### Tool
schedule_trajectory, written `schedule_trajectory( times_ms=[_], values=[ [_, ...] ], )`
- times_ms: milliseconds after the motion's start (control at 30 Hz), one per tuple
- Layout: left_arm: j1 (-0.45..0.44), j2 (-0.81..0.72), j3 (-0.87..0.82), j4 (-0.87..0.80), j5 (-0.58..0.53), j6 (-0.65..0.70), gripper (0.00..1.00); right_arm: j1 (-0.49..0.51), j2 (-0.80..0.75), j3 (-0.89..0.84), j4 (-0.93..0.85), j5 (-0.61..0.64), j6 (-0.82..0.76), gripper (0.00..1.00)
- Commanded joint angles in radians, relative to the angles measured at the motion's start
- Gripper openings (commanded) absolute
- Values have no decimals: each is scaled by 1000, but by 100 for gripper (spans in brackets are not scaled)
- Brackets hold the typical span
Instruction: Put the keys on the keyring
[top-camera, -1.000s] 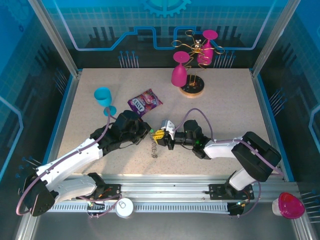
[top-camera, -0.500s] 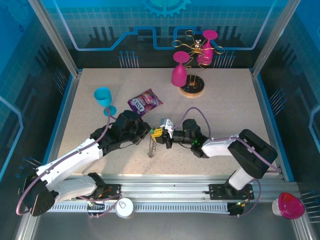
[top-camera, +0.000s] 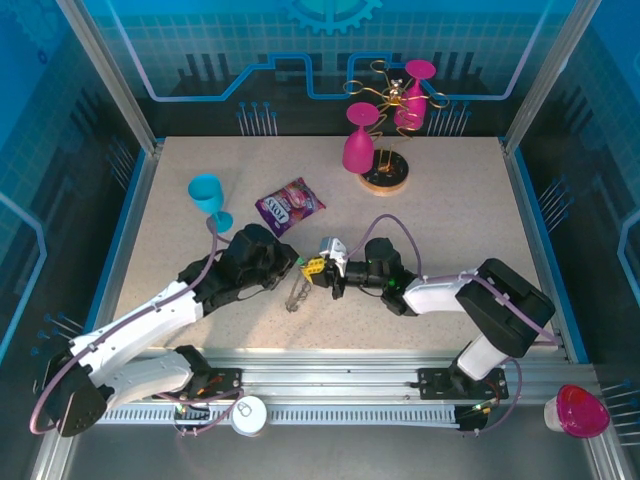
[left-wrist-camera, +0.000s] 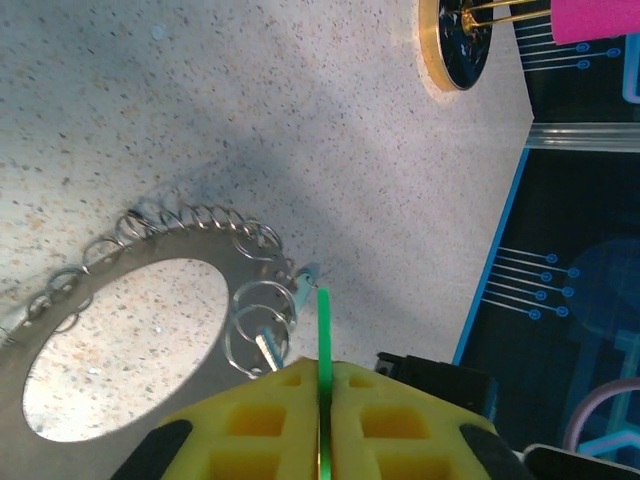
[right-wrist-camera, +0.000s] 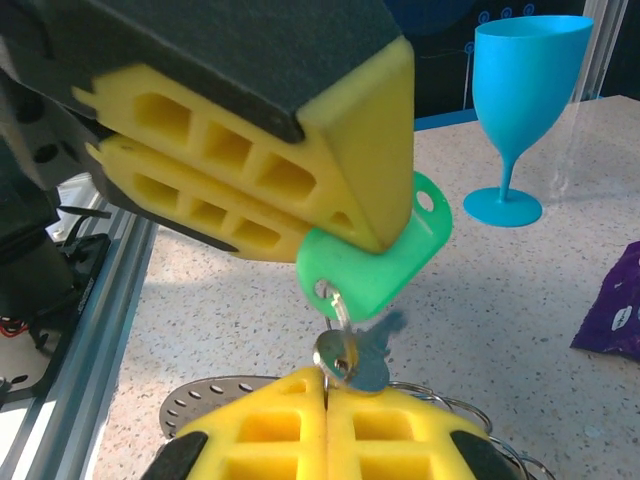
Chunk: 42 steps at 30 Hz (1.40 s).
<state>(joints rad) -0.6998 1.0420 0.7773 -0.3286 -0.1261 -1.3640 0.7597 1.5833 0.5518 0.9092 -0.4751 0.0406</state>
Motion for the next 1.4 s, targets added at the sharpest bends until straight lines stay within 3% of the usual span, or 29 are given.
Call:
schedule_trajectory(
  times_ms=[0, 133, 200, 300, 433, 500, 600, 867, 1200, 1367],
  values=[
    [-6, -27, -39, 28, -59, -18, 18, 1, -55, 25, -110, -22, -44, 0],
    [-7, -73, -68, -32, -135, -19, 27, 2, -111, 64, -318, -9, -91, 0],
    [-7, -116, -76, -89, -203, 26, 44, 1, -142, 88, -434, -1, -124, 0],
    [-7, -161, -60, -180, -320, 197, 66, 1, -178, 131, -591, 4, -184, 0],
    [-5, -217, -78, -75, -362, 631, 77, -12, -220, 179, -755, -1, -270, 0],
    [-5, -240, -112, 40, -269, 908, 77, -34, -240, 197, -804, -35, -297, 0],
    [-5, -252, -138, 123, -138, 1196, 72, -69, -255, 221, -853, -105, -330, 0],
    [-4, -230, -167, 85, 195, 1857, 48, -108, -261, 232, -882, -211, -388, 0],
    [-5, -142, -229, 287, 405, 1950, 41, -114, -267, 217, -854, -250, -393, 0],
    [-2, -102, -229, 322, 405, 1974, 36, -114, -262, 217, -851, -262, -389, 0]
  ],
)
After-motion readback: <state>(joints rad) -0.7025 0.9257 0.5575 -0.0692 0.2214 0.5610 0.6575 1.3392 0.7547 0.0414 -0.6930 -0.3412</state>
